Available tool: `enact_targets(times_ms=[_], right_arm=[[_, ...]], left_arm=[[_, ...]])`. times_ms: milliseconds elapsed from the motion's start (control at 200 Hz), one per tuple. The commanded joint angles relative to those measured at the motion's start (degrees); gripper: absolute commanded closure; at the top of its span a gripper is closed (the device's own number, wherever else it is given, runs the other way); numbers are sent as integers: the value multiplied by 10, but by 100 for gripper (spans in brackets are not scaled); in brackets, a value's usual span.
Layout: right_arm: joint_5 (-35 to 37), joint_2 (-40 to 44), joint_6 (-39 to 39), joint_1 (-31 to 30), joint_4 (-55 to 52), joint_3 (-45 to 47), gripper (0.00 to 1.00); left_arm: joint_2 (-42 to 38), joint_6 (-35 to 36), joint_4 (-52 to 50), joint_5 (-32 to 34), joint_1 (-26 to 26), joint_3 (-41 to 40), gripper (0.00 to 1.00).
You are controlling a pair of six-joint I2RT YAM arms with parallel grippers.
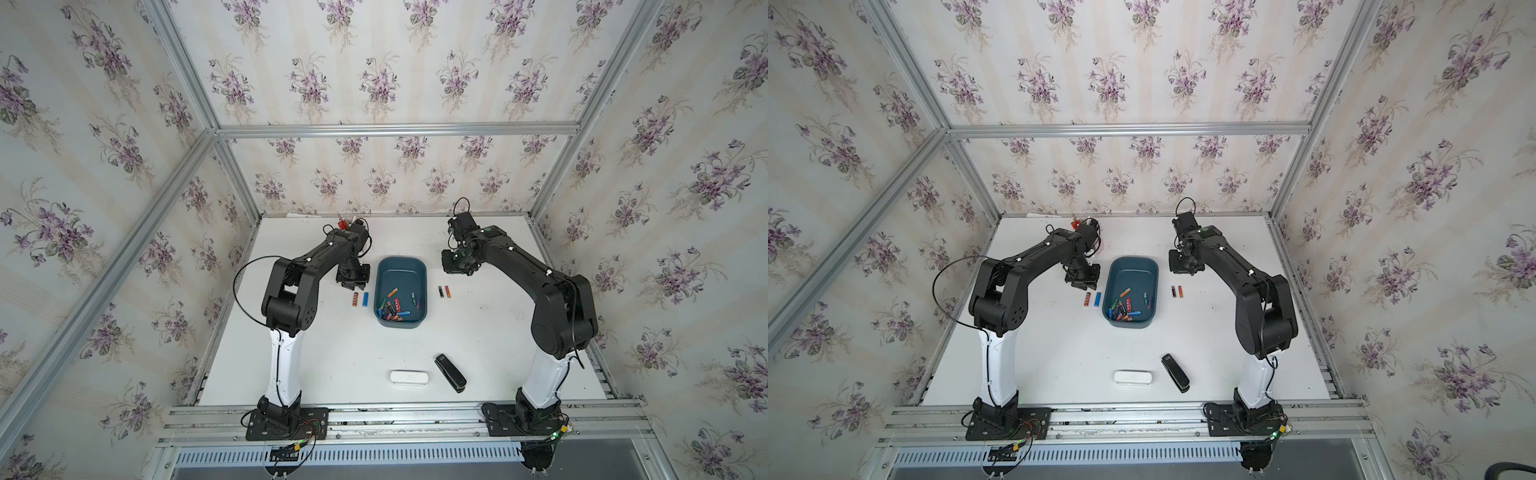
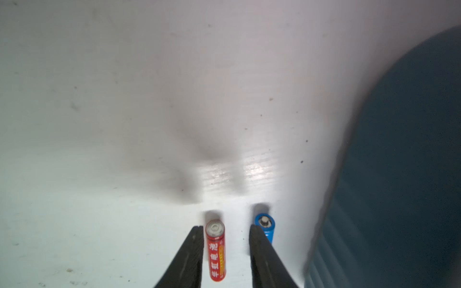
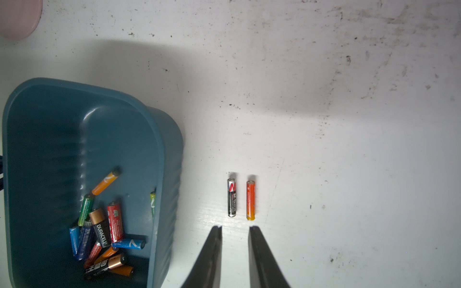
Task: Take the batteries out of the storage box
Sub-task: Place the battery at the center of the board, then pick up the battery from the storage box.
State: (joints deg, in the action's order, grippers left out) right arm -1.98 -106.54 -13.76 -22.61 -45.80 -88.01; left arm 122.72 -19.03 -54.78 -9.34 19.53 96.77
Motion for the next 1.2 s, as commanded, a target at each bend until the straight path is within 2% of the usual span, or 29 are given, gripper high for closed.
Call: enact_targets(times_ms=[0,215,235,290,405,734,1194], right_arm=[[7,0,-14,-16,-10,-13,76],[-7,-23,-50,-78,6,-39,75],[-8,-27,-53,-103,8,-42,75],[-13,-40,-63,-119,12,-50,75],[-24,-67,-88,-146,31,-58,72],[-79,-120,-145,-166,89,-55,60],[-94,-175,-152,-170,97,-74,58]], left_arm=[[-14,-3,-14,-1,0,8,62],[-33,1,-27,6,-2,19,62],[-35,1,-28,6,-2,19,62],[-40,2,-31,8,-2,16,62],[-59,2,-26,8,-6,-2,61],[-88,8,-18,8,-17,-51,61],[-98,9,-12,3,-20,-73,61]])
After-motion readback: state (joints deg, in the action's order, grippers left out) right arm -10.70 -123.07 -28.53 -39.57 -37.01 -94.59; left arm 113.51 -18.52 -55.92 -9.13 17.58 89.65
